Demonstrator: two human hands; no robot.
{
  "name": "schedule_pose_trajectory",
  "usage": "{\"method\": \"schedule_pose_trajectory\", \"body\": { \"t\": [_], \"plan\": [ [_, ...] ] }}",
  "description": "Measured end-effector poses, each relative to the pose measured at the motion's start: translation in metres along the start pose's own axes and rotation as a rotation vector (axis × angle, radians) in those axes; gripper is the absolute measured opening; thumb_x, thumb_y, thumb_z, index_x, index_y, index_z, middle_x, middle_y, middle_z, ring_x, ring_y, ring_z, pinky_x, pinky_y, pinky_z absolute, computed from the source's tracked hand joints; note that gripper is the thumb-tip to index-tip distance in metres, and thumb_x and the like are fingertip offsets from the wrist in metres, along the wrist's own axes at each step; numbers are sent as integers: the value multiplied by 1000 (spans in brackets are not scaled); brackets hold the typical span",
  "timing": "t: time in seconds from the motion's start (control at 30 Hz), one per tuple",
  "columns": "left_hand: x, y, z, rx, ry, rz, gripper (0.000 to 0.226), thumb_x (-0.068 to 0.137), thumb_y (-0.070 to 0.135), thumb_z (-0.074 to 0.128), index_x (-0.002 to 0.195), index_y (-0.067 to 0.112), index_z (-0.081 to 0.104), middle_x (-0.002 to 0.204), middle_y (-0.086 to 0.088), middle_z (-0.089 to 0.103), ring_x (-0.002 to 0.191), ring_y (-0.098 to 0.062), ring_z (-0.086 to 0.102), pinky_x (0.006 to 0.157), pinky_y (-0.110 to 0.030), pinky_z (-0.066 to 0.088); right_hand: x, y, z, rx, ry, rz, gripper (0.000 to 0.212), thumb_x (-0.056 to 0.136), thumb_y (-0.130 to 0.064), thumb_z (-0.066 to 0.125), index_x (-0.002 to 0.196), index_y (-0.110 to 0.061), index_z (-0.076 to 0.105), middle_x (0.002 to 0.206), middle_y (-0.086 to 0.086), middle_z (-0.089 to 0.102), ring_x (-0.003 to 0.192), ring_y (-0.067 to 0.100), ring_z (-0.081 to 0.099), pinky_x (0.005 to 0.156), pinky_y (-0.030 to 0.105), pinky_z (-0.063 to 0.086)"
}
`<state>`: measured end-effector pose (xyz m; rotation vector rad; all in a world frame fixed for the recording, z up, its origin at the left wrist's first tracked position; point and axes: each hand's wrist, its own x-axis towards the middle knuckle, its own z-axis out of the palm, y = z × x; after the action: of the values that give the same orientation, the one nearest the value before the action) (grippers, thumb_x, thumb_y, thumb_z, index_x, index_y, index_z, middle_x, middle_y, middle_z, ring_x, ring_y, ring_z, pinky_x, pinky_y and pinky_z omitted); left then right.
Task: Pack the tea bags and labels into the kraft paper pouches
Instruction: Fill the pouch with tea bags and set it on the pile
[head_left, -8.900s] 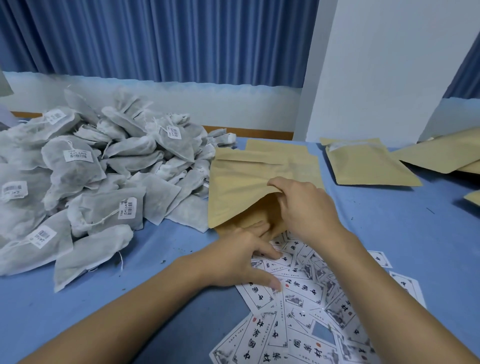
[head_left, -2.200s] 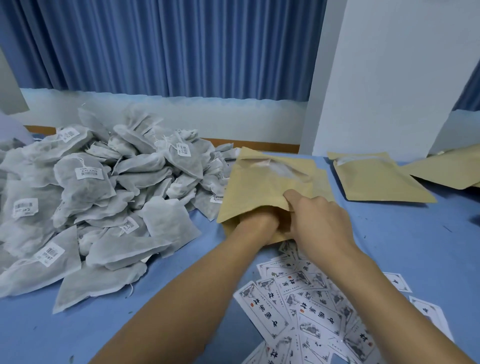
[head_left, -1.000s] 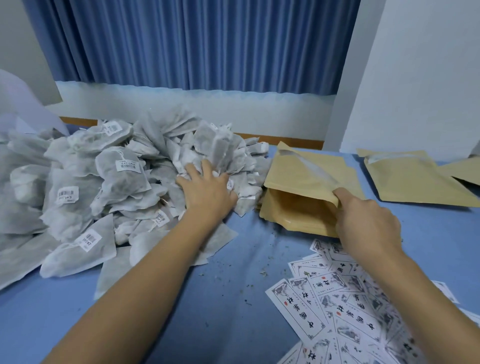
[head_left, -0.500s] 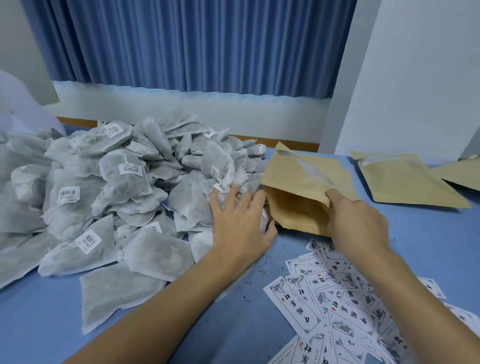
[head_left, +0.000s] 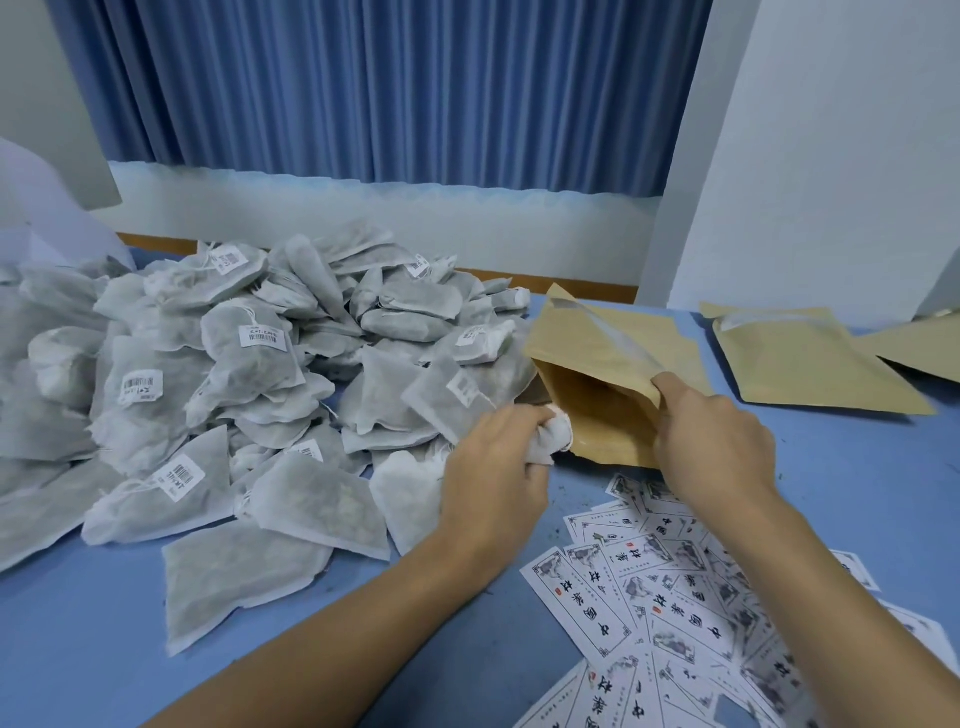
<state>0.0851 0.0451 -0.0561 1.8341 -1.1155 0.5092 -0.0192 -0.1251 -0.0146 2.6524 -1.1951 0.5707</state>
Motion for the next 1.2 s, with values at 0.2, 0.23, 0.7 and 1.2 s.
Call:
{"method": "schedule_pose_trajectory", "body": {
  "t": [0.2,0.23,0.7,1.2],
  "plan": [
    [7,6,-5,-43,401,561,31,86,-7,67,108,14,74,86,-4,50,68,-23,49,54,-34,40,0,0,-1,16,-5,-35,33,88,-5,47,114,-24,49,63,3,37,61,30,46,51,30,29],
    [9,7,-3,-2,356,600,29,86,-6,67,107,13,75,81,-5,50,65,-21,47,50,-33,38,0,0,-1,23,-7,-45,31,87,-6,47,113,-24,48,63,2,37,63,32,48,51,31,30],
    [86,28,94,-340,-231,-597,26,98,3,52,121,8,63,123,-7,62,117,-21,60,97,-25,46,4,8,-2,134,9,-135,33,87,-7,45,114,-25,51,66,2,38,68,35,49,56,35,35],
    [33,7,64,-187,-225,232,23,87,2,52,94,7,73,92,-3,72,85,-21,67,74,-35,54,6,20,8,111,-5,-48,35,89,-8,43,115,-31,50,67,1,41,60,29,42,48,30,24]
  ]
}}
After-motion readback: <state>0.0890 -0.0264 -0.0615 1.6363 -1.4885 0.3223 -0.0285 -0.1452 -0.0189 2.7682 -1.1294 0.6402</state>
